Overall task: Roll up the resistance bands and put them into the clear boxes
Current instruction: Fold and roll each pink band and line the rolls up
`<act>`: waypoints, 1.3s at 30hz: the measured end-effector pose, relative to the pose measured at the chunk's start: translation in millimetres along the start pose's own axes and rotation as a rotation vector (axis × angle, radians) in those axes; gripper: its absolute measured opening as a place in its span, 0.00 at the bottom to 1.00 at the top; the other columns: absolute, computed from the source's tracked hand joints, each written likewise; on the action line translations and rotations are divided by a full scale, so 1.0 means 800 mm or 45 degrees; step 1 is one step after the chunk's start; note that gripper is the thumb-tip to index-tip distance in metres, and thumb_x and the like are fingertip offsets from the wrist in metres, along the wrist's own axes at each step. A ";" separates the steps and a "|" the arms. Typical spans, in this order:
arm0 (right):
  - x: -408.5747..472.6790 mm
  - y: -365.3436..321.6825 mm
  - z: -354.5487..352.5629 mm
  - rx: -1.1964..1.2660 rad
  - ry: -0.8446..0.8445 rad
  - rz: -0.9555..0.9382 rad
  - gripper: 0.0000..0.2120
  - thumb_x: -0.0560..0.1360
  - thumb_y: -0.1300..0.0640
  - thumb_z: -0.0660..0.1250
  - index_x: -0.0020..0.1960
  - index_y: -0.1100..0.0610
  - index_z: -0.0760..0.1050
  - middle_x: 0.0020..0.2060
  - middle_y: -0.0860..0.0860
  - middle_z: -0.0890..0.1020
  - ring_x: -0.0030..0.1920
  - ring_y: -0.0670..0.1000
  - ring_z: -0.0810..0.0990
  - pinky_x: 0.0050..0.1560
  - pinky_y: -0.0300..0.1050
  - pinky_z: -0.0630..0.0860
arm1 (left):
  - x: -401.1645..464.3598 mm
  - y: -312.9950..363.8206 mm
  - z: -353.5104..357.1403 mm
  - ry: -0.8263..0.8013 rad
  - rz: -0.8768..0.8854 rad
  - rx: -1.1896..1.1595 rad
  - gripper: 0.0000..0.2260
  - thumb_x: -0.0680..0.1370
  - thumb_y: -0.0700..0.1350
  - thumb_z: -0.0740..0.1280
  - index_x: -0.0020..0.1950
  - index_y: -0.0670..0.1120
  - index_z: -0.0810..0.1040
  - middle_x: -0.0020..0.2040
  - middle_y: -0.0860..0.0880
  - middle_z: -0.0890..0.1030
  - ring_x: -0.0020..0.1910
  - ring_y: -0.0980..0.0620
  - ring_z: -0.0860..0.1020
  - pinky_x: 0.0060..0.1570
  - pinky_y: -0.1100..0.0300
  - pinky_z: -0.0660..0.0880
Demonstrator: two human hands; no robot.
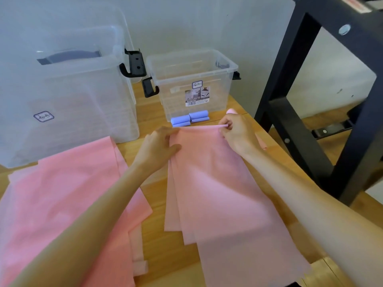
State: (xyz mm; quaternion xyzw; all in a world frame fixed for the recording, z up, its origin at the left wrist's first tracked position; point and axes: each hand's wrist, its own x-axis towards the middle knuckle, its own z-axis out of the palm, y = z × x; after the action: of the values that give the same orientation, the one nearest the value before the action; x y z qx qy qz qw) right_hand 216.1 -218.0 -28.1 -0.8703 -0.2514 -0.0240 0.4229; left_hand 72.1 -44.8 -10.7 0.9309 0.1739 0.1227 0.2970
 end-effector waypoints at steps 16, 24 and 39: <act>-0.136 -0.008 -0.071 0.024 -0.172 -0.220 0.10 0.75 0.61 0.71 0.55 0.52 0.82 0.53 0.42 0.80 0.55 0.39 0.77 0.57 0.26 0.69 | -0.053 0.012 0.004 -0.106 0.312 0.119 0.16 0.82 0.42 0.64 0.70 0.51 0.76 0.74 0.54 0.70 0.71 0.53 0.71 0.67 0.63 0.64; -0.294 -0.014 -0.102 -0.035 -0.740 -0.313 0.31 0.66 0.25 0.63 0.66 0.35 0.70 0.70 0.24 0.56 0.73 0.30 0.52 0.67 0.22 0.50 | -0.111 0.012 0.026 -0.392 0.473 0.217 0.24 0.83 0.53 0.58 0.79 0.53 0.58 0.78 0.61 0.53 0.77 0.63 0.51 0.74 0.71 0.46; -0.327 -0.032 -0.042 0.027 -0.533 -0.392 0.28 0.75 0.37 0.55 0.66 0.51 0.76 0.71 0.36 0.67 0.74 0.34 0.55 0.72 0.31 0.56 | -0.137 0.006 0.003 -0.265 0.498 0.161 0.21 0.82 0.38 0.59 0.75 0.48 0.70 0.77 0.52 0.63 0.78 0.55 0.57 0.76 0.63 0.51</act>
State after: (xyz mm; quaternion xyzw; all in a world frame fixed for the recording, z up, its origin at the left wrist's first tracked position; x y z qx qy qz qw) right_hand -17.9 -339.1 -54.7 -0.8033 -0.4631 0.0952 0.3623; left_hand -25.4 -93.3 -23.5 0.9712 -0.0342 0.0703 0.2250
